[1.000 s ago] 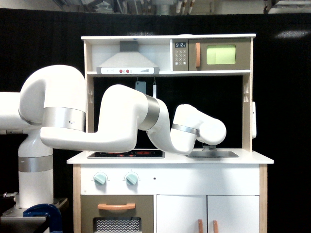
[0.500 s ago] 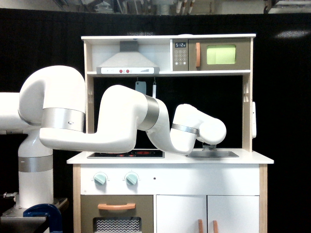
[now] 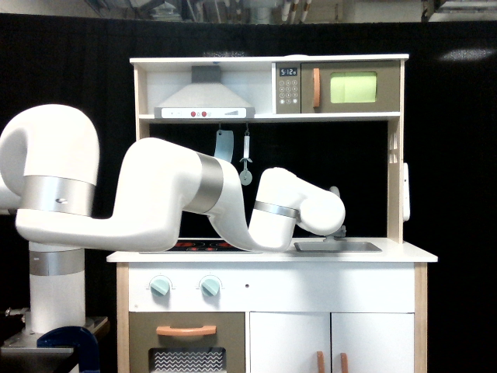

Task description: Turn on the faucet

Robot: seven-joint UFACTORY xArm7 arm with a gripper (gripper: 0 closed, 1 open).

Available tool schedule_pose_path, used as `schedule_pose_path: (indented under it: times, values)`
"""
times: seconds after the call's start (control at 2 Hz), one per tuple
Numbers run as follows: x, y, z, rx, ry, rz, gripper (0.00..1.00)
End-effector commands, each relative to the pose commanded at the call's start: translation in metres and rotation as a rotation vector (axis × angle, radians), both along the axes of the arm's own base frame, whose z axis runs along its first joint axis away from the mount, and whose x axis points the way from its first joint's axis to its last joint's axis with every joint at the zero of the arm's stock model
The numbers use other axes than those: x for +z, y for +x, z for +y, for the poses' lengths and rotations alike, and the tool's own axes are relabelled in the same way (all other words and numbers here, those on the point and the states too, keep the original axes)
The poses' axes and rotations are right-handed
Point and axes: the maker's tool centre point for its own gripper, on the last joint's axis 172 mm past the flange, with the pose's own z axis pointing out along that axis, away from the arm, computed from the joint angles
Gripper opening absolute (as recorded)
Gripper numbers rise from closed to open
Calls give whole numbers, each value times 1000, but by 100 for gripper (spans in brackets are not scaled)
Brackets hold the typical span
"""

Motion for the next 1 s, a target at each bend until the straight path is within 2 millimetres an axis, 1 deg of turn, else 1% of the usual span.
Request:
schedule_pose_path:
  times: [0.5, 1.0]
  values:
    - [-1, -52, -91, 0, 0, 0, 100]
    - [1, -72, -126, 0, 0, 0, 100]
